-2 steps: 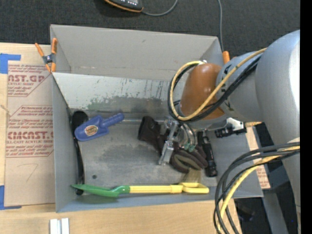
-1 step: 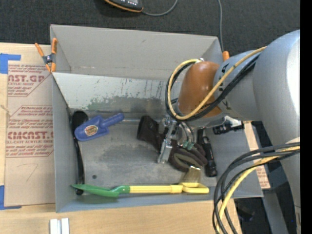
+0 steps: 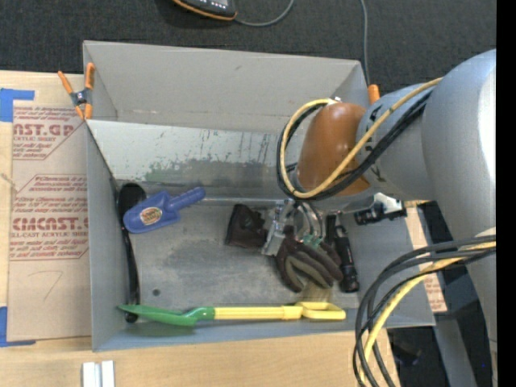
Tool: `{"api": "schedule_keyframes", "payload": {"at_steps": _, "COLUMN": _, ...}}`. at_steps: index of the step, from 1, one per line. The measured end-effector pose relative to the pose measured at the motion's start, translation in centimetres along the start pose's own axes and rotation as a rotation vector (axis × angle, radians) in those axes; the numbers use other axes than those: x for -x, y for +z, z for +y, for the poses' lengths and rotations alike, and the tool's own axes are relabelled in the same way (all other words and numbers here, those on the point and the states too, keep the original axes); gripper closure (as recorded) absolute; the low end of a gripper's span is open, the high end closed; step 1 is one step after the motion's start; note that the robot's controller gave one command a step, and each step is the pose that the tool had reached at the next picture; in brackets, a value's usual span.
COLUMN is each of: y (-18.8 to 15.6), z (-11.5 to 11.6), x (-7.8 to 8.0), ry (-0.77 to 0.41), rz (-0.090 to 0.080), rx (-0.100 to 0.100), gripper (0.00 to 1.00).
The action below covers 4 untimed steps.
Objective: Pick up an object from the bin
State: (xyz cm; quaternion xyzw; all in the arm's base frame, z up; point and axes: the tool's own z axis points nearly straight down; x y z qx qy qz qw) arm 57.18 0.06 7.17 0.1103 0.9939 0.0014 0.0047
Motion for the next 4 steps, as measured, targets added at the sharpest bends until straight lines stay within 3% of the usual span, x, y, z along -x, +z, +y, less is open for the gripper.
{"api": "schedule_keyframes", "payload": {"at_steps": 1, "y": 0.0, "z": 0.0, "x": 0.0, "ry": 0.0, "rz": 0.0, "rx": 0.0, "gripper": 1.0}}
{"api": "schedule_keyframes", "payload": {"at_steps": 2, "y": -2.7, "z": 0.0, "x": -0.2, "ry": -0.001, "rz": 0.007, "rx": -0.001, "gripper": 1.0}}
{"api": "schedule_keyframes", "payload": {"at_steps": 4, "y": -9.2, "z": 0.1, "x": -0.1, "ry": -0.001, "rz": 0.004, "rx": 0.001, "gripper": 1.0}}
